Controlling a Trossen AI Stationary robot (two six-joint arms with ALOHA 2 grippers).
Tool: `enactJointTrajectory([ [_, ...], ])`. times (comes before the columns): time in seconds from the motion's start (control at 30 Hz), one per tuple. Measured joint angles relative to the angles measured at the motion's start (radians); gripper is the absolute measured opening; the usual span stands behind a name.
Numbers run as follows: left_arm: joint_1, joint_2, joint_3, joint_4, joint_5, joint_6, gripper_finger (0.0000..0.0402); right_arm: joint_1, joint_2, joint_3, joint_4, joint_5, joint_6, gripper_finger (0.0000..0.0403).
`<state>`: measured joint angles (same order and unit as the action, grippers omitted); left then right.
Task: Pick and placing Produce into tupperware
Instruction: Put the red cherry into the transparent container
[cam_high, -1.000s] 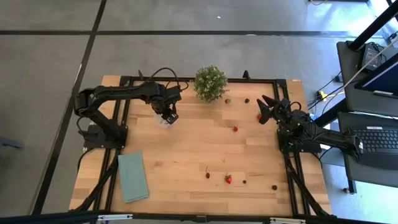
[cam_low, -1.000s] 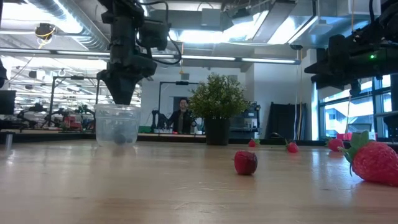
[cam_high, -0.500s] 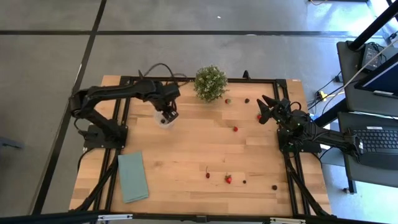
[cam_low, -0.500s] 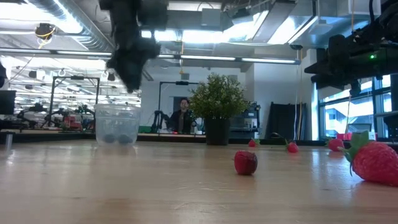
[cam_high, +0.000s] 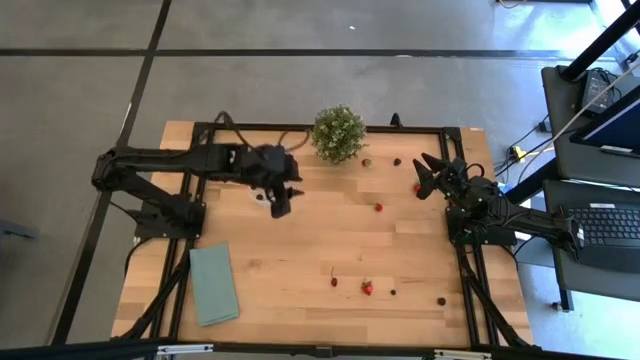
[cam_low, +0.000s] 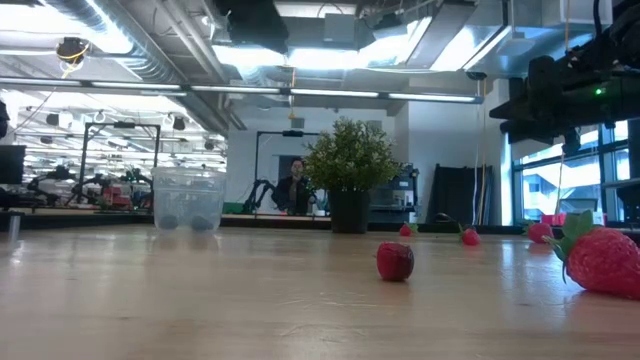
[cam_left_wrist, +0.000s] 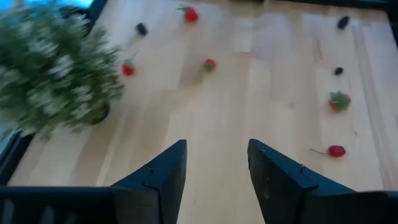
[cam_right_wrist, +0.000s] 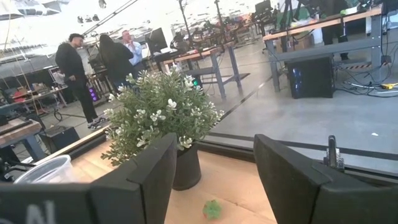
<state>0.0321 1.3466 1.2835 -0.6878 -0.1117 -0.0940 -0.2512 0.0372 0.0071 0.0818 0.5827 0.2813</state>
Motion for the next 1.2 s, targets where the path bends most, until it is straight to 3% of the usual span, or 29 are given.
enactJointTrajectory([
  [0.33,-0.205,0.166,-0.001,0.276,-0.093,0.008,0.0202,0.0,0.0,0.0,-0.003,0.0,-0.001,0.0217],
  [0.83,-0.344,0.509,-0.002,0.659,-0.149,-0.188,0.02,0.0,0.0,0.0,-0.003,0.0,-0.058,0.0217],
  [1.2,-0.463,0.613,-0.002,0.687,-0.387,-0.342,0.0195,0.0,0.0,0.0,-0.003,-0.002,-0.054,0.0217],
])
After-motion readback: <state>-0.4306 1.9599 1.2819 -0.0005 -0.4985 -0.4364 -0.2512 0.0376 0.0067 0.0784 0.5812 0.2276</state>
